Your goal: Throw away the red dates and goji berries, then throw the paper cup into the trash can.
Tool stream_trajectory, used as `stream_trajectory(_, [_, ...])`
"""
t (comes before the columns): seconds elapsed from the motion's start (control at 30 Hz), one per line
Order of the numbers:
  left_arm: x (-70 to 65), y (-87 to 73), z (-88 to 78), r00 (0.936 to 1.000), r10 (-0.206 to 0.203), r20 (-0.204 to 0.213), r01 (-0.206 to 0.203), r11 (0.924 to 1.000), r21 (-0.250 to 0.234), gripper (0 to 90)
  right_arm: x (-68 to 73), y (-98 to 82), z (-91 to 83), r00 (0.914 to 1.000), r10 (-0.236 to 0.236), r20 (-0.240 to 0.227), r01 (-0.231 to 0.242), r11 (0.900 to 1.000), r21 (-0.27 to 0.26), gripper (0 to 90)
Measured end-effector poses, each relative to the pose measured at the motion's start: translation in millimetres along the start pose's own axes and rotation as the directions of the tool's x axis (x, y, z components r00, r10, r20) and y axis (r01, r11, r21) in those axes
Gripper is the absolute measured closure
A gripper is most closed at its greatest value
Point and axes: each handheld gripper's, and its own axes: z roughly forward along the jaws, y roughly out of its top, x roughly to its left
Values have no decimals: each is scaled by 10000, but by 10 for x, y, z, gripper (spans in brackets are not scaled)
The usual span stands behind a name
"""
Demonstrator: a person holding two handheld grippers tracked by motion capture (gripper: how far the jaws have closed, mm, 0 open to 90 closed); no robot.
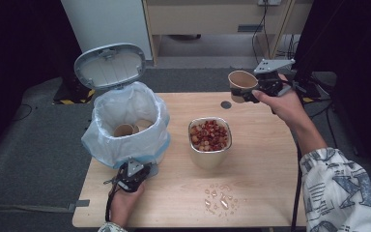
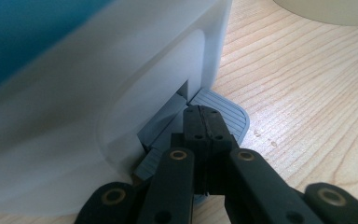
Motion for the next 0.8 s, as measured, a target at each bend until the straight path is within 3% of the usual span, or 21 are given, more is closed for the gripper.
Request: stream_trajectory(0.8, [0, -1, 0, 10000, 1, -3, -1, 10000, -3, 892, 41, 101, 49, 9993, 256, -274, -263, 9994, -245, 372])
